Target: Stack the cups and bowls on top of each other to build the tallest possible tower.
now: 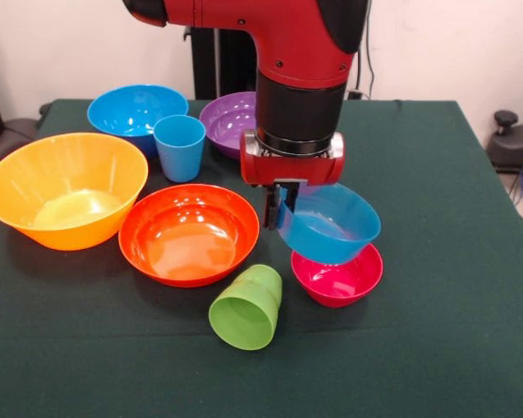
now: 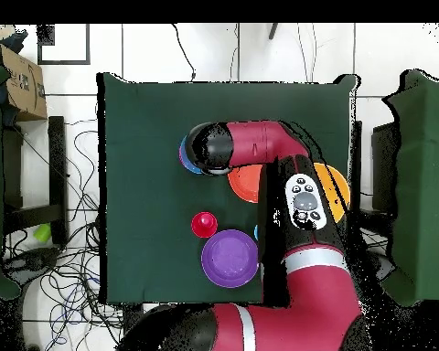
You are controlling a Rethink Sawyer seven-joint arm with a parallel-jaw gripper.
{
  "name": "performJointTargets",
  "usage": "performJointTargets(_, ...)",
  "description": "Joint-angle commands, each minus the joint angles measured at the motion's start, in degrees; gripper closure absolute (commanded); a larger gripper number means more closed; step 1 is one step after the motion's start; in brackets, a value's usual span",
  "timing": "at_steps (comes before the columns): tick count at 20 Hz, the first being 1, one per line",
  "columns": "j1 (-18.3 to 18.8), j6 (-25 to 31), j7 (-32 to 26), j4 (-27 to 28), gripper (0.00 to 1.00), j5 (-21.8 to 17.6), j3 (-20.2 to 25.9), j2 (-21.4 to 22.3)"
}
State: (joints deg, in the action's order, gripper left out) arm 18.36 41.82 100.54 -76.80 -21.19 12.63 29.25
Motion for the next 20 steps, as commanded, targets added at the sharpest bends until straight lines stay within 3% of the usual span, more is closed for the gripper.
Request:
performJointTargets(1, -2.04, -2.27, 3.65, 3.11, 1.0, 0.74, 2.77, -3.33)
performJointTargets(20, -4.76, -3.18, 6.31, 4.38, 1.0, 0.53, 0.16, -3.9)
